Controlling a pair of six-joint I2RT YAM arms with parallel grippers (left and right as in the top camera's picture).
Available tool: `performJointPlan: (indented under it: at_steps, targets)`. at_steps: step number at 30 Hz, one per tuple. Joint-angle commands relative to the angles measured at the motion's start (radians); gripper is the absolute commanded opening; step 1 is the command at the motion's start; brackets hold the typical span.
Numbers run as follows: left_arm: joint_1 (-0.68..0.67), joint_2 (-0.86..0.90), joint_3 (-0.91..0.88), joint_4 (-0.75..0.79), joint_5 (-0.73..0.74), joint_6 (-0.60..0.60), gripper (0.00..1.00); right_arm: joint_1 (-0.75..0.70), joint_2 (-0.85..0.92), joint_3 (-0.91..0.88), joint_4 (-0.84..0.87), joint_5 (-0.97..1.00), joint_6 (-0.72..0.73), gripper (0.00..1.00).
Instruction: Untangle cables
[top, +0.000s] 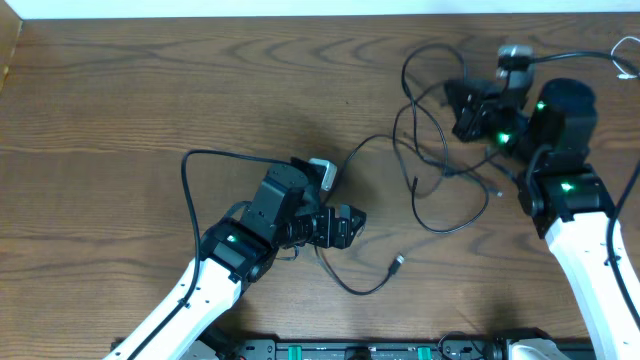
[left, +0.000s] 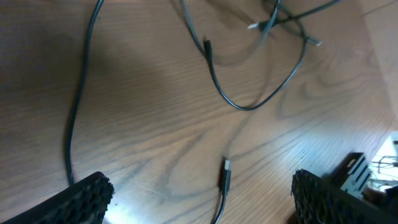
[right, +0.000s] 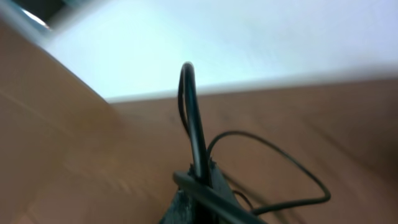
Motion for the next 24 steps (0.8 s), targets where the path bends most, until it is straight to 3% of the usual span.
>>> performJointPlan:
  at_steps: [1, 6, 11, 15, 19, 24]
  targets:
    - [0.001, -0.008, 0.01, 0.043, -0.006, -0.083, 0.92, 0.002, -0.068, 0.044, 0.078, -0.092, 0.018, 0.01]
    - [0.0, 0.005, 0.01, 0.204, -0.008, -0.338, 0.93, 0.003, -0.074, 0.044, -0.048, -0.1, 0.018, 0.01]
    - [0.001, 0.075, 0.01, 0.382, -0.069, -0.512, 0.92, 0.007, -0.076, 0.044, -0.101, -0.201, -0.019, 0.01]
    - [0.001, 0.17, 0.01, 0.424, -0.148, -0.684, 0.91, 0.007, -0.095, 0.044, -0.108, -0.2, -0.033, 0.01]
    - [0.001, 0.325, 0.01, 0.517, -0.11, -0.871, 0.88, 0.007, -0.124, 0.044, -0.116, -0.2, -0.064, 0.01]
    - [0.001, 0.454, 0.01, 0.788, -0.029, -0.902, 0.88, 0.007, -0.14, 0.044, -0.149, -0.2, -0.068, 0.01]
